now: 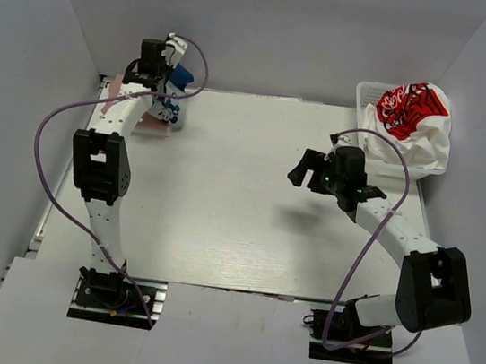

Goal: Fold and stack the t-shirts

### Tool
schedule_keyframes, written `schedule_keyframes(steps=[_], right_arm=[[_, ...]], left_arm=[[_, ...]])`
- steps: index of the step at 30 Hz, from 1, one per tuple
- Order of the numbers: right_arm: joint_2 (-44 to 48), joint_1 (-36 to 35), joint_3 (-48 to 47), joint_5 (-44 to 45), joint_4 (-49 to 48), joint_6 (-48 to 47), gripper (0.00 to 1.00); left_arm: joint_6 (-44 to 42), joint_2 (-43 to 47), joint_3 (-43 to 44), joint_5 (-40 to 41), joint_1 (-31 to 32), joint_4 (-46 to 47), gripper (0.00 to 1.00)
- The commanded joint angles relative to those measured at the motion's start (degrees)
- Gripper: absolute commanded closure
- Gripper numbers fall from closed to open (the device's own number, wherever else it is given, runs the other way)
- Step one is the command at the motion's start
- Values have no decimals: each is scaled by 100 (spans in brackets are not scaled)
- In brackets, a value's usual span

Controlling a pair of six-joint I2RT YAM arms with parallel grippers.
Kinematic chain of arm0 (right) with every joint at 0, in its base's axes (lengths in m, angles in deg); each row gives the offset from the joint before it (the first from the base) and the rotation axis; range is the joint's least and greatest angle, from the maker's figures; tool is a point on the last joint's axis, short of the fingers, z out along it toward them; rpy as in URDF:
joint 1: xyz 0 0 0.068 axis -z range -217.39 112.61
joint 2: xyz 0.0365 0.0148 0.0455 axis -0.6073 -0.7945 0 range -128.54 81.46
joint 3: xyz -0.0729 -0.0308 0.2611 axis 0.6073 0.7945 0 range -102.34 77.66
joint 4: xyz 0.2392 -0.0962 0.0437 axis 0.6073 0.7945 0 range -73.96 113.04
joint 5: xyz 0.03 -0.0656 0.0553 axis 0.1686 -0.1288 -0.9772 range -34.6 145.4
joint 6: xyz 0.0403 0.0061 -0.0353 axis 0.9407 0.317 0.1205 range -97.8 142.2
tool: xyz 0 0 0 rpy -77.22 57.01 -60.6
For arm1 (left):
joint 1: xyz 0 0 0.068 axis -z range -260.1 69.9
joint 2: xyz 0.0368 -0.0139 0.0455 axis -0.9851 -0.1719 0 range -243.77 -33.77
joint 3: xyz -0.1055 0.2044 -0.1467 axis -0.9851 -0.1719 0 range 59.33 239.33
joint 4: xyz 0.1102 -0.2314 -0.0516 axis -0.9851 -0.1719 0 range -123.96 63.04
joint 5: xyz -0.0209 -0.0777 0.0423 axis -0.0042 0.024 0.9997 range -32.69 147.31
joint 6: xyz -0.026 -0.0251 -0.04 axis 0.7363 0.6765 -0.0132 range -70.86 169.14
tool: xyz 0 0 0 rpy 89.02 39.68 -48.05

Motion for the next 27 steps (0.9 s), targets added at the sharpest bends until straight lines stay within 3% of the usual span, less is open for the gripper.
schedule_keyframes(steps=[1,13,19,24,26,27], right_arm=[[-85,15,-375,-37,-74,2,9],[-489,15,-648,-152,-21,99,9],[-717,6,-912,-204,153,108,9],[-928,-3,-1035,-266,190,134,9],[-981,6,-1070,-310,216,152,9],[-1034,6,-1105,-327,234,161,9]], left_arm=[[39,81,301,-379,-371,-23,100],[145,-464,511,-1241,-1434,-23,100],[92,-807,880,-1988,-1611,-260,100],[144,-1219,1188,-1918,-1716,-208,100],[232,-1273,1258,-1629,-1717,-129,90],[302,-1342,1319,-1515,-1769,-42,68]])
